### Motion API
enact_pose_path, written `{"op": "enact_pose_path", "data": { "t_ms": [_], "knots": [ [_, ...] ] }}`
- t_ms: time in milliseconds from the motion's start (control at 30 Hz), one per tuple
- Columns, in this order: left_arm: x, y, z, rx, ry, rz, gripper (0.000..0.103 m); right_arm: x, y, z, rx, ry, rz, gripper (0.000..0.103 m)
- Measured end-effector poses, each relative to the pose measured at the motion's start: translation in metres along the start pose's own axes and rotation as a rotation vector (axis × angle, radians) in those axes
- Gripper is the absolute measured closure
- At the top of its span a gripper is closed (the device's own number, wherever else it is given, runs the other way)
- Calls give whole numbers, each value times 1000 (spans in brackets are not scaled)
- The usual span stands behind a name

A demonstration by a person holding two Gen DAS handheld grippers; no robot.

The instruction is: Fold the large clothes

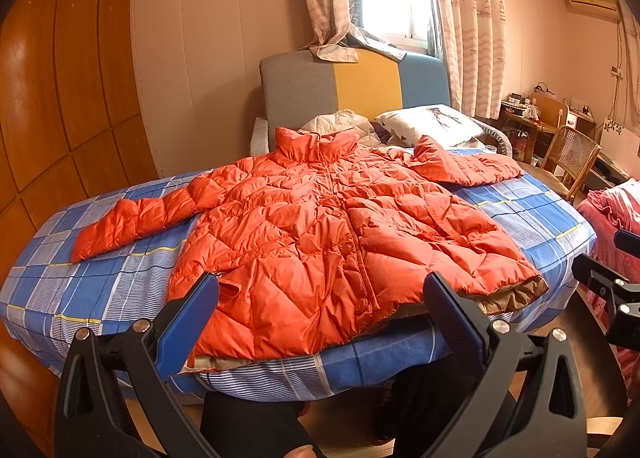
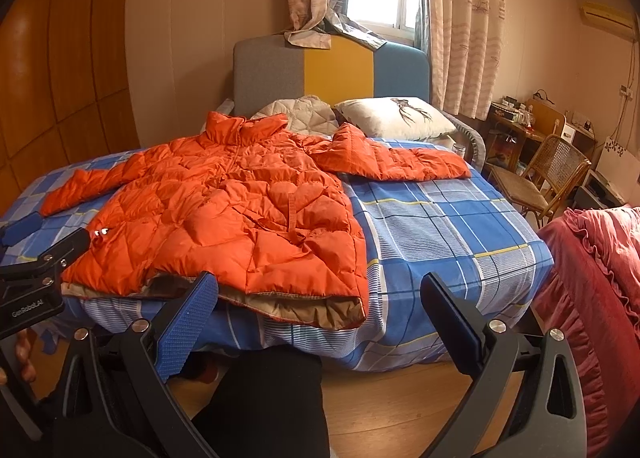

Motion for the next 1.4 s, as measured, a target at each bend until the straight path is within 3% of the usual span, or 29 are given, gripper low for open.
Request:
{"op": "enact_pose_path", "data": {
  "t_ms": [500, 633, 733, 833, 967, 1067, 1100, 1133, 1200, 1267, 1333, 1367, 1400],
  "knots": [
    [6, 3, 7, -17, 1, 18, 2, 4, 4, -1, 5, -4, 16, 3],
    [17, 12, 12, -36, 43, 60, 2, 15, 10, -1, 16, -20, 49, 3],
    [28, 12, 46, -61, 23, 69, 2, 30, 11, -2, 64, -71, 103, 3],
    [48, 20, 108, -229, 49, 129, 2, 55, 13, -11, 128, -96, 171, 3],
    [73, 48, 181, -368, 1, 200, 2, 98, 20, -21, 203, -115, 267, 9],
    [95, 73, 204, -491, 66, 254, 2, 127, 25, -27, 252, -117, 322, 16],
    [102, 80, 205, -527, 99, 266, 6, 135, 27, -27, 261, -126, 339, 19],
    [110, 85, 206, -560, 129, 274, 21, 145, 31, -26, 267, -140, 365, 24],
    [124, 96, 204, -578, 145, 310, 37, 158, 37, -23, 283, -158, 404, 34],
    [137, 103, 196, -585, 176, 331, 39, 166, 40, -18, 281, -173, 428, 44],
    [142, 97, 185, -548, 197, 315, 70, 167, 39, -13, 267, -190, 429, 72],
    [144, 96, 182, -542, 194, 317, 73, 166, 36, -12, 252, -193, 422, 76],
    [144, 94, 179, -532, 200, 304, 85, 164, 34, -12, 238, -194, 415, 85]
  ]
}}
Point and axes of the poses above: each gripper's, at about its wrist camera, not at the fingertips, and x roughly the way its jaws point, z to its left, y to its underside, the point moved 9 cm from there along x, roughly the way its jaws point, and after that the axes turned 4 degrees about y, right-handed, at the moved point
